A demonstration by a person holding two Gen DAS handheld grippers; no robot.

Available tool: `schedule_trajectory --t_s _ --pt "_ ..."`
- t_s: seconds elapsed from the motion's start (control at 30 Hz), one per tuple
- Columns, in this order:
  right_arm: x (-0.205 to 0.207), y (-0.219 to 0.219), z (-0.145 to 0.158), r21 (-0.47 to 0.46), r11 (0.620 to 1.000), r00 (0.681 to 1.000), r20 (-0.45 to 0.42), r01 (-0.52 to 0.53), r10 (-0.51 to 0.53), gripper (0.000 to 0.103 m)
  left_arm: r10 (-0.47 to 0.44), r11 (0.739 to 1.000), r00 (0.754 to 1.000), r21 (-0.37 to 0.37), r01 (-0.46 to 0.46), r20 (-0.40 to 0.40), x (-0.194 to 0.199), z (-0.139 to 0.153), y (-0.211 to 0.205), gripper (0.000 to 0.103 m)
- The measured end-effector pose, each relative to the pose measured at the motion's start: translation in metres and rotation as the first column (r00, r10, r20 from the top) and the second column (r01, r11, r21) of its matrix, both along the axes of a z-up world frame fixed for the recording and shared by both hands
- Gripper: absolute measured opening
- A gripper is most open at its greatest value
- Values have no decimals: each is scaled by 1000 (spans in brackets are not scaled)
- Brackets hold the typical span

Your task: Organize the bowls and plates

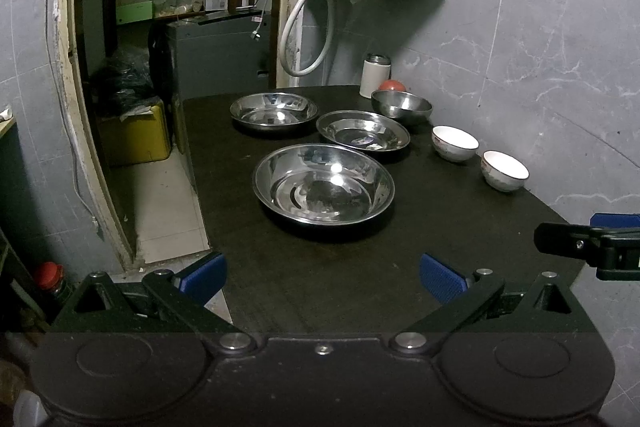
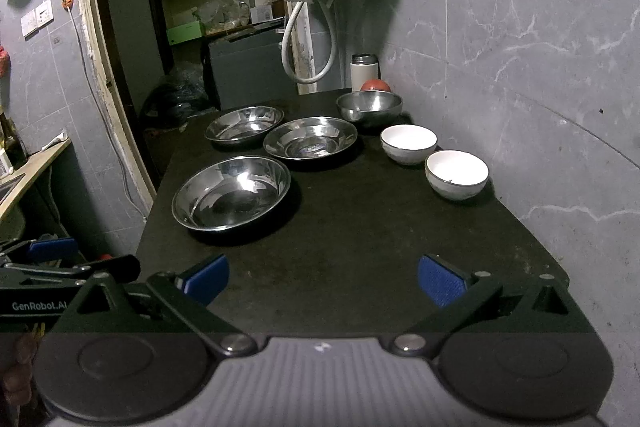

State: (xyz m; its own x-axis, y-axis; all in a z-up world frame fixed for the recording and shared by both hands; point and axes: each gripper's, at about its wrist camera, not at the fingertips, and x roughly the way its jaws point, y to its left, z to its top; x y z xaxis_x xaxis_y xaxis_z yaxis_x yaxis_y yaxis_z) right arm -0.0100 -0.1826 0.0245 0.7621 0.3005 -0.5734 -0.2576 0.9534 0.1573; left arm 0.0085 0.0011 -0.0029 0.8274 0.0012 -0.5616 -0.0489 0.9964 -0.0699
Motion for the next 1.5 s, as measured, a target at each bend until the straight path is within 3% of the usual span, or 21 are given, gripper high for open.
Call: schedule_trajectory --t_s 0.27,0.57,0.97,1.23,1.5 --pt "0 0 -1 0 1000 1000 -2 1 -1 103 -1 1000 1000 -1 1 -10 2 -5 0 102" --pt "6 0 -5 -1 1000 1000 -22 -1 1 103 14 998 998 -56 -18 -65 12 -9 7 102" --pt "37 6 -12 -12 999 997 -62 -46 45 103 148 976 977 -135 -169 -152 44 -7 48 102" --pt "89 20 -12 -11 992 990 -56 -128 127 103 249 948 958 -168 -271 -142 112 8 82 102" --pt "178 45 -6 -9 975 975 -1 -223 223 103 334 919 934 -173 -353 -131 198 16 110 102"
